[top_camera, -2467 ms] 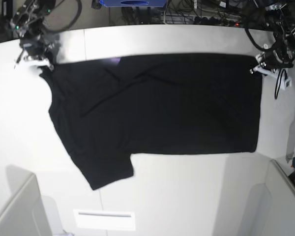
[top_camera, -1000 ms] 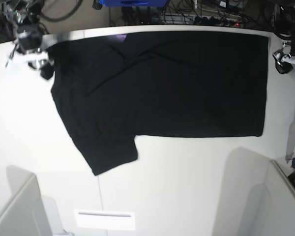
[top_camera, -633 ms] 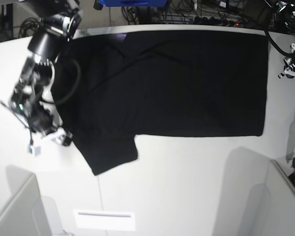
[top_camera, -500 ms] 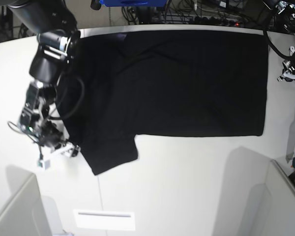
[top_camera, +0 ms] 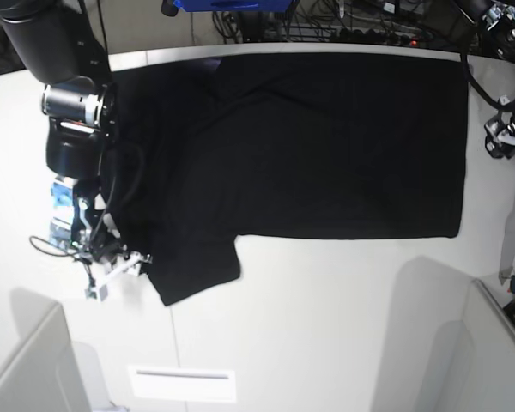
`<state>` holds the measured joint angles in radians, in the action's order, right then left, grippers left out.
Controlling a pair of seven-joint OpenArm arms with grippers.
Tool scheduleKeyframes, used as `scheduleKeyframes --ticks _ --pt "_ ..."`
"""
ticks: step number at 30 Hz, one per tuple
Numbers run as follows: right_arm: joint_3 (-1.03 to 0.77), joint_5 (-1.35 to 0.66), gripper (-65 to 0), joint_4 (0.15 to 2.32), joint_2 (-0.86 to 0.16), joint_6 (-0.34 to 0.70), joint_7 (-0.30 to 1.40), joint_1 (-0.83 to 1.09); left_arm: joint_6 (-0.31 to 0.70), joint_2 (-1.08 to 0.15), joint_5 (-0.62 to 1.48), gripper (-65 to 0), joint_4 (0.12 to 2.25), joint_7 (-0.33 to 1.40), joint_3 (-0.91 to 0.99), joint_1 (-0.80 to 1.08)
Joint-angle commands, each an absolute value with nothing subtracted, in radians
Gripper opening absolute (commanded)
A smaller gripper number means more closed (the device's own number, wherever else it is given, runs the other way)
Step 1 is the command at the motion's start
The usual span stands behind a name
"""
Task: Fold the T-shirt properly
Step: 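Grasp the hem corners of the shirt with both grippers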
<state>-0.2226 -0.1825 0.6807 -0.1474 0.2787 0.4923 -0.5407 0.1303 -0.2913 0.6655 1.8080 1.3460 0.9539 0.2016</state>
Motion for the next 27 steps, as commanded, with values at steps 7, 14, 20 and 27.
scheduleKeyframes --ticks 7,14,20,27 --pt "-0.189 -0.191 -39.0 0.711 -0.125 0.282 0.518 -0.532 0.130 -0.334 0.481 -22.2 1.739 1.330 0.878 0.067" --pt "-0.196 -0.191 -65.0 0.711 -0.124 0.282 0.518 -0.530 0.130 -0.349 0.366 -22.2 1.616 1.239 0.740 -0.048" --pt "-0.197 -0.191 -65.0 0.711 -0.124 0.282 0.516 -0.530 0.130 -0.375 0.282 -22.2 1.403 1.121 0.611 -0.189" --pt "-0.197 -0.191 -65.0 0.711 -0.122 0.282 0.516 -0.530 0.130 -0.380 0.274 -22.2 1.176 1.010 0.498 -0.329"
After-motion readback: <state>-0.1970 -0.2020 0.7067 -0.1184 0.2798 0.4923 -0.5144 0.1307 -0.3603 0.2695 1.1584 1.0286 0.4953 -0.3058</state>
